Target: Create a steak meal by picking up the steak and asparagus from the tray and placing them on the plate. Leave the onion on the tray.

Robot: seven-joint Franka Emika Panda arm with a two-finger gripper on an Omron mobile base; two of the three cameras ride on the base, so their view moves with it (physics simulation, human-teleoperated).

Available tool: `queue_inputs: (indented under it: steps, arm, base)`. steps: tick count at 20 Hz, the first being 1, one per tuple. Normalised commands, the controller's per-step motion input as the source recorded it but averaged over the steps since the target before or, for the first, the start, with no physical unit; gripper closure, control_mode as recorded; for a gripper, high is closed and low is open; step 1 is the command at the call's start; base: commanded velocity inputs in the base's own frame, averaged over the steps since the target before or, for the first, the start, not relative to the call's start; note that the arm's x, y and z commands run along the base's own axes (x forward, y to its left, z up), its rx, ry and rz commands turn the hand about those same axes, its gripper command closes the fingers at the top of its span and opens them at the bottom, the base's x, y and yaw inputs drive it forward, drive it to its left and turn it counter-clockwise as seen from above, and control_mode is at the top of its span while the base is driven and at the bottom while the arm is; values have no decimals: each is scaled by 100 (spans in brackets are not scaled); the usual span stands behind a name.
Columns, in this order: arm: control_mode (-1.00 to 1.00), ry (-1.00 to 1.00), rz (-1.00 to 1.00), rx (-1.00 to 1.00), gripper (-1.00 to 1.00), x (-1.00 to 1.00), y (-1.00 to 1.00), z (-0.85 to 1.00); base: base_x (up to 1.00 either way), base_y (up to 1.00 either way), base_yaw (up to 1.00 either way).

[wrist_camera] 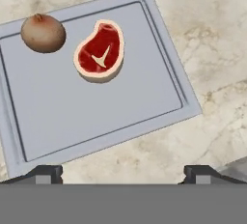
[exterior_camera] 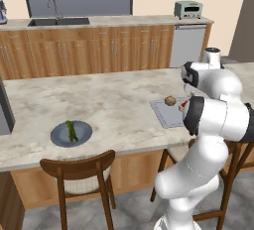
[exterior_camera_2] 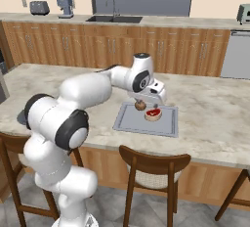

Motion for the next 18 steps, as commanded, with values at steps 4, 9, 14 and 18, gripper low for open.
queue_inputs:
  steps: [4,9,14,18]
  arm:
    - [-100,2,0,2,-100,40,-15,-43]
    - [-100,0,0,5,-100,43,-19,-48]
    - [-100,0,0,4,-100,50,-14,-48]
    - [-100,0,0,2,-100,44,-10,-35]
  base:
    - [0,0,0]
    - [0,0,0]
    - [0,0,0]
    - [0,0,0]
